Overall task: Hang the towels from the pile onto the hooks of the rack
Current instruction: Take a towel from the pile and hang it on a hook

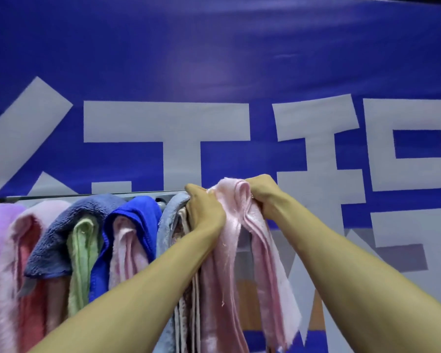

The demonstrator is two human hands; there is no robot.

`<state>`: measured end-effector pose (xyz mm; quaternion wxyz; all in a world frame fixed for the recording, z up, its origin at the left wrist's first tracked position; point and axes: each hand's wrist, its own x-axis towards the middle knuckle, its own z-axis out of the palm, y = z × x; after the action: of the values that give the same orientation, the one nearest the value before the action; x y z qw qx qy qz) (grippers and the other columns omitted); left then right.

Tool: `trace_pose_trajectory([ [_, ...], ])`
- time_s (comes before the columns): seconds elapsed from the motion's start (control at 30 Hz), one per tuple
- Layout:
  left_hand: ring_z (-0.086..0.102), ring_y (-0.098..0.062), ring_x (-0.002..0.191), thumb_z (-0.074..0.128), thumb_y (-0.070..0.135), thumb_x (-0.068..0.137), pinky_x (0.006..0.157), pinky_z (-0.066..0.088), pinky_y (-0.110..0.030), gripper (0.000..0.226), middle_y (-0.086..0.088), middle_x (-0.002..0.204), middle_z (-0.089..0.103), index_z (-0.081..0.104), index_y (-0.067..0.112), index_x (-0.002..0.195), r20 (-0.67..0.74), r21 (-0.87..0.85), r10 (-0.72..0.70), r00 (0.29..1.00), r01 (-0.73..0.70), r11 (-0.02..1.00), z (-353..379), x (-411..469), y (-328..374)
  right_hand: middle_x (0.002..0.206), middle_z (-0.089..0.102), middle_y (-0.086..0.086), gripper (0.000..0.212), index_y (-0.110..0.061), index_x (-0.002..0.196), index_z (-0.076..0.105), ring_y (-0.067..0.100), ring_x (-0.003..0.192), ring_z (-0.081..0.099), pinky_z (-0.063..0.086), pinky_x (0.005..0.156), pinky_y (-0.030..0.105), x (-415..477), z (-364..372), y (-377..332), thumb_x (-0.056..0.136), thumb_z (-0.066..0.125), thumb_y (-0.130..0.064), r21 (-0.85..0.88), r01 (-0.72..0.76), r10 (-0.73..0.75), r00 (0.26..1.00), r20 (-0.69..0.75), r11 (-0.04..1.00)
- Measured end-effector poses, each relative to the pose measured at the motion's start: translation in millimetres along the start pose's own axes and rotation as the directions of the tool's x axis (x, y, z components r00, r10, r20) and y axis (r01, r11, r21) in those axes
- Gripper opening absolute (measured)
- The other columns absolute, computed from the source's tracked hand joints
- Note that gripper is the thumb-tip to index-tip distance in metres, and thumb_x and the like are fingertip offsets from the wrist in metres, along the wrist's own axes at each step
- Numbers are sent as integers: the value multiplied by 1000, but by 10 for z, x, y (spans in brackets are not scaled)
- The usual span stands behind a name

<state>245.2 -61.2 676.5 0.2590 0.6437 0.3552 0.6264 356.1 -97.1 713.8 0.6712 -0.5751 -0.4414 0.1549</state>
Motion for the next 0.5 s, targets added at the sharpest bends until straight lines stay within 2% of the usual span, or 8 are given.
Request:
trace_pose_trajectory([
  [0.07,54,-30,92,38,16,98,83,44,-40,13,-18,107,59,40,6,107,25,-7,-11,1000,11,1000,43,-17,-43,58,46,5,25,-12,55,44,19,57,41,35,56,32,21,2,142,71,62,-5,-85,-21,19,1000,-16,996],
  [0.13,52,-29,85,36,10,96,77,43,-38,11,-18,105,59,40,6,105,48,27,1,999,-3,1000,41,-48,-100,65,52,8,16,-11,60,53,19,64,47,37,57,32,-19,16,283,69,66,-9,-150,-45,42,999,-25,988],
  [0.2,49,-28,81,37,10,96,71,36,-35,9,-17,101,58,40,7,103,82,87,41,996,-48,995,-4,-70,-150,67,46,8,24,-13,56,49,19,65,41,33,55,31,-60,33,413,73,66,-9,-171,-59,58,998,-14,984],
  [0.3,45,-27,79,38,16,98,71,31,-33,11,-13,95,54,41,8,104,150,195,82,985,-111,975,-70,-93,-212,65,35,6,29,-15,60,43,18,63,31,27,51,26,-153,80,548,82,62,-14,-220,-51,55,998,13,974],
  [0.43,54,-33,91,41,13,95,75,40,-39,10,-16,110,59,41,10,104,227,308,147,963,-214,927,-135,-186,-332,65,39,8,28,-12,61,48,19,61,35,32,51,26,-287,113,650,87,56,-14,-301,-14,16,1000,5,953],
  [0.5,58,-35,99,47,9,90,81,48,-44,16,-14,113,60,41,12,104,270,292,214,939,-292,911,-186,-263,-412,65,39,9,31,-13,56,45,19,61,35,34,52,28,-332,101,694,85,55,-14,-330,6,-11,1000,-14,944],
])
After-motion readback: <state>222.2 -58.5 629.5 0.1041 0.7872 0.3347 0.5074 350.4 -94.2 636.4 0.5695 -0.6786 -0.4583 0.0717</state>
